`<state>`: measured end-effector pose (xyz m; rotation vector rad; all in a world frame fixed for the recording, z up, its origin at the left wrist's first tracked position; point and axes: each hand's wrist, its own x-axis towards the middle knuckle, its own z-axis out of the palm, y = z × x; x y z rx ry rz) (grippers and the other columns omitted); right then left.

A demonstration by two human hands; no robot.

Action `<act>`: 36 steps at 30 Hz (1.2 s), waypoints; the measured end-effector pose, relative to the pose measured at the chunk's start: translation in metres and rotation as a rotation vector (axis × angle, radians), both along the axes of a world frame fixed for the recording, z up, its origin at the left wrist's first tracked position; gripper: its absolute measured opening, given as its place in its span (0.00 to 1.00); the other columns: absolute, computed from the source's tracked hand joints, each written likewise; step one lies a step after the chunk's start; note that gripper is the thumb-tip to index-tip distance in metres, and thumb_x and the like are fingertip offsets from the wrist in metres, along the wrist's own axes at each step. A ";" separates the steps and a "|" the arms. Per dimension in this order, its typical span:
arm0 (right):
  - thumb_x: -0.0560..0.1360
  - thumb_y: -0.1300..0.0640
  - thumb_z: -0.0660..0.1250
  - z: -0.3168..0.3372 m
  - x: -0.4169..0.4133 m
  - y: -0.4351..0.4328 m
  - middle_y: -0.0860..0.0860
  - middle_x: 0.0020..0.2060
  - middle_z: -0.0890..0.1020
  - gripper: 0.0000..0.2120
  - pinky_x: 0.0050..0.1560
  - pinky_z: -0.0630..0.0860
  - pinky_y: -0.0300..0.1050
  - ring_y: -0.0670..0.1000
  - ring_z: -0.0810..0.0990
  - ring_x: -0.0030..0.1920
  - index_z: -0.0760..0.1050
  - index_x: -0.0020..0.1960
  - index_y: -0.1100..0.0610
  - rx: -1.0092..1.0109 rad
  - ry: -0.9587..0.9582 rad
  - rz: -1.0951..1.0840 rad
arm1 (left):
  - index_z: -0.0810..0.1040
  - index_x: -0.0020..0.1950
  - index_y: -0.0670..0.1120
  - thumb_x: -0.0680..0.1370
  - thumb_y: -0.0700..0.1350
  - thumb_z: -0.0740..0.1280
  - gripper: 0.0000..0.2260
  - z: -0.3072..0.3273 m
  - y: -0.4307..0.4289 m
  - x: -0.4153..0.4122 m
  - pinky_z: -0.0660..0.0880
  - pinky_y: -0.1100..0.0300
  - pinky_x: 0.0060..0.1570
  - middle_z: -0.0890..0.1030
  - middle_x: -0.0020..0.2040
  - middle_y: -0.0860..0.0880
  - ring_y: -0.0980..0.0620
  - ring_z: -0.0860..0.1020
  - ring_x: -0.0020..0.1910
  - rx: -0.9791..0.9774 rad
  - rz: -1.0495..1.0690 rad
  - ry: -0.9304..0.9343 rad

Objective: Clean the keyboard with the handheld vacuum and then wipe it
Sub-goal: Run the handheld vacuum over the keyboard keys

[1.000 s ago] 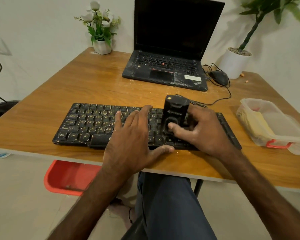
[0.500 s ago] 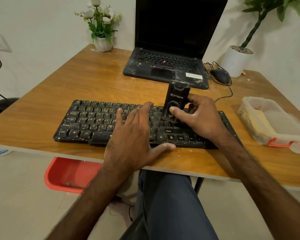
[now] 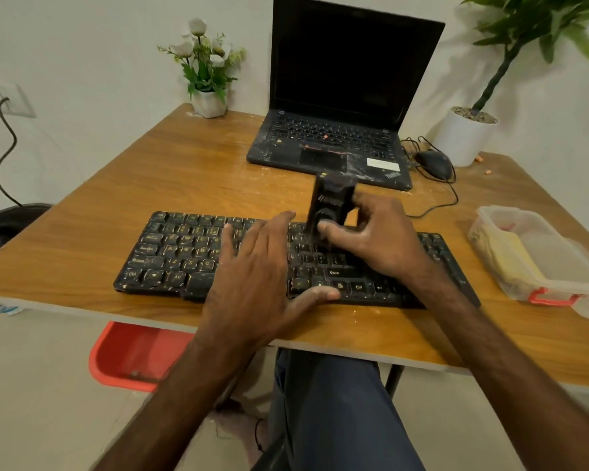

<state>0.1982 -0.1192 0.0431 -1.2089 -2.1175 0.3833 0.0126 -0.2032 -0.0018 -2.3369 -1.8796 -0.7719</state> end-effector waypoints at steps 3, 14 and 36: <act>0.71 0.42 0.72 -0.005 -0.009 -0.015 0.43 0.51 0.83 0.24 0.46 0.79 0.39 0.41 0.81 0.47 0.78 0.63 0.52 0.017 -0.047 0.164 | 0.54 0.78 0.42 0.71 0.81 0.47 0.51 0.002 0.002 -0.012 0.55 0.31 0.74 0.69 0.75 0.43 0.45 0.68 0.74 -0.054 -0.001 0.117; 0.71 0.42 0.71 -0.007 -0.008 -0.003 0.47 0.53 0.83 0.27 0.45 0.77 0.39 0.43 0.80 0.48 0.77 0.64 0.55 0.010 -0.060 0.216 | 0.52 0.77 0.43 0.71 0.81 0.49 0.50 -0.002 -0.003 -0.014 0.61 0.34 0.73 0.70 0.74 0.43 0.46 0.68 0.74 -0.048 -0.001 0.120; 0.72 0.39 0.69 -0.003 -0.011 0.046 0.48 0.52 0.83 0.27 0.46 0.79 0.50 0.48 0.80 0.47 0.77 0.64 0.55 0.073 -0.080 0.196 | 0.55 0.78 0.43 0.68 0.83 0.51 0.53 0.002 -0.004 -0.010 0.54 0.35 0.76 0.74 0.72 0.46 0.51 0.72 0.71 -0.047 0.074 0.053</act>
